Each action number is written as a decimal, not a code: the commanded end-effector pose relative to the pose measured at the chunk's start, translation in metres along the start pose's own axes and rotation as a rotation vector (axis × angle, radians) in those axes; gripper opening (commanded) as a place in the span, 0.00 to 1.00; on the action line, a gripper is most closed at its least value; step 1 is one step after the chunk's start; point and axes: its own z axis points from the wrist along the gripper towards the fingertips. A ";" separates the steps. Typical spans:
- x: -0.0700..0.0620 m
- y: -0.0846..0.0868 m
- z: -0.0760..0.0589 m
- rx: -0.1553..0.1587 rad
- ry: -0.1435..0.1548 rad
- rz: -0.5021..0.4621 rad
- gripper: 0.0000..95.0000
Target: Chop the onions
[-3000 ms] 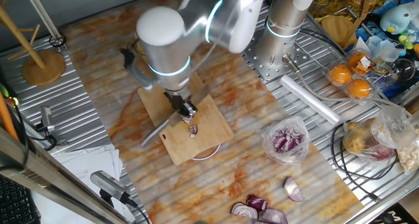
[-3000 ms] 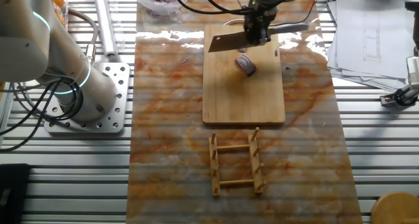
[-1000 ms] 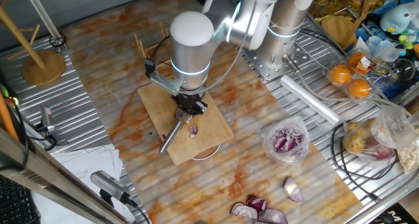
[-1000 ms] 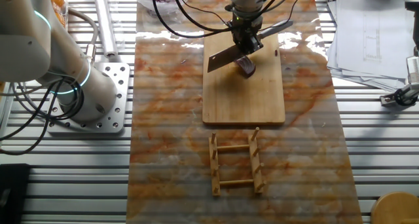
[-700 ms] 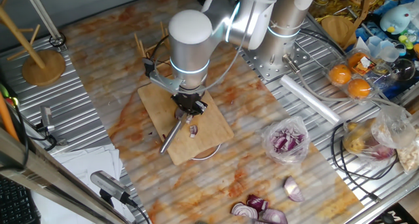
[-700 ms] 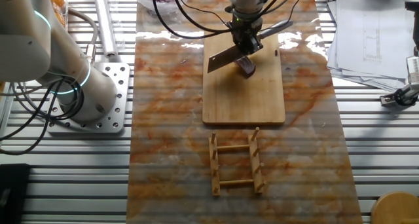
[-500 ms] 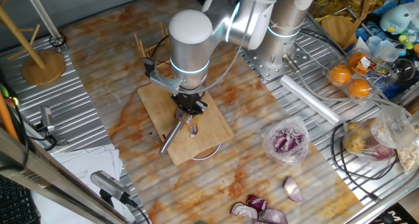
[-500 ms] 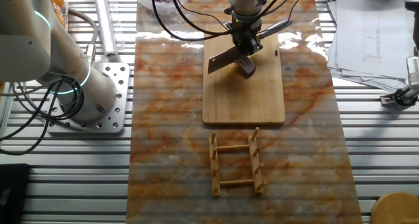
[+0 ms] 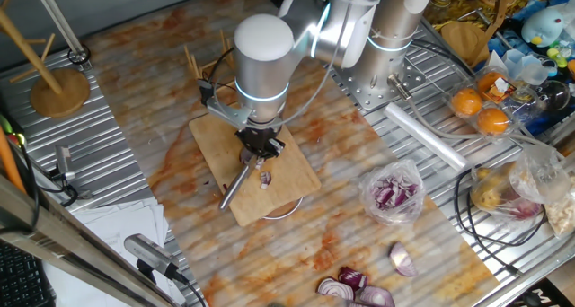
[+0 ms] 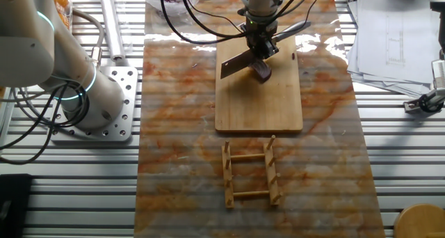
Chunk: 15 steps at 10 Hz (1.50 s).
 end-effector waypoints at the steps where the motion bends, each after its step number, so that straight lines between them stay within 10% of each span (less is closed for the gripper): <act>1: 0.001 -0.002 0.019 -0.019 0.029 0.005 0.00; 8: 0.001 -0.003 0.038 -0.019 0.026 0.023 0.00; 15: 0.002 -0.004 0.054 -0.047 0.085 0.051 0.00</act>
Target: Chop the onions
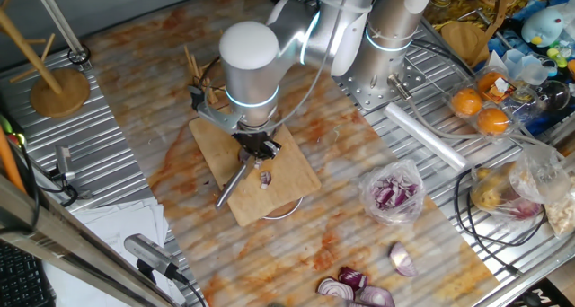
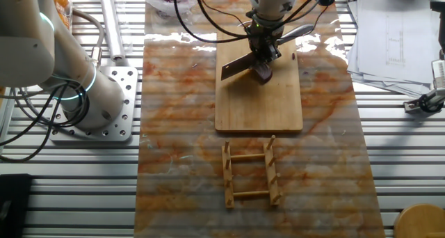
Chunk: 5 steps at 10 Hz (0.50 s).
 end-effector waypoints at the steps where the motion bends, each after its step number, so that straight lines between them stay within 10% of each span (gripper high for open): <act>1: 0.000 -0.001 0.047 -0.008 0.016 0.013 0.00; 5: 0.000 -0.001 0.054 -0.002 0.037 0.018 0.00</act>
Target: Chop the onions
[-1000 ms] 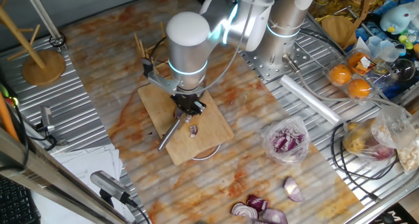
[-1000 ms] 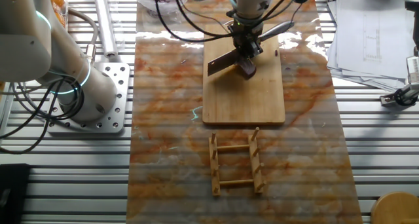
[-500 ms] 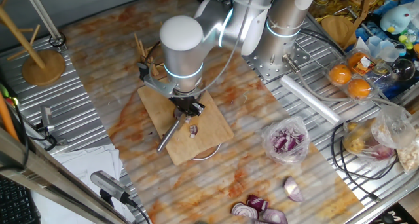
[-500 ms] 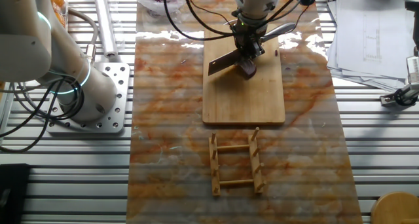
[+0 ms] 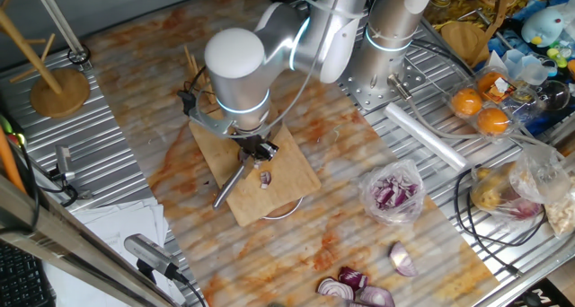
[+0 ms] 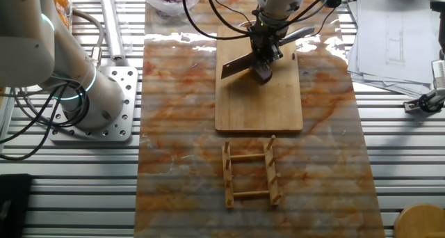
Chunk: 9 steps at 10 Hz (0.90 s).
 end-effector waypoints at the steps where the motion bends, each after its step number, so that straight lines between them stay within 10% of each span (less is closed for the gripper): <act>1: 0.000 -0.001 0.054 0.009 -0.001 0.000 0.00; 6: 0.001 -0.001 0.053 -0.005 -0.018 0.026 0.00; 9: 0.003 0.003 0.009 -0.009 -0.029 0.082 0.00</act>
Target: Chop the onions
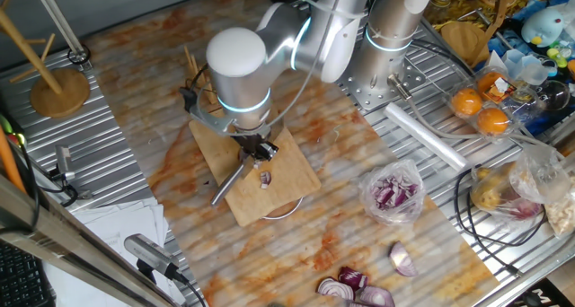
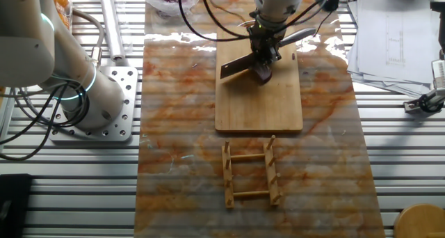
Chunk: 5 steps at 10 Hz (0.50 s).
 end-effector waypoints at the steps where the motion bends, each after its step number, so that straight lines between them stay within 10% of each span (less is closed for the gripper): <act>1: -0.001 0.003 0.006 0.017 0.001 0.022 0.00; 5: -0.001 0.000 0.018 0.036 -0.007 0.029 0.00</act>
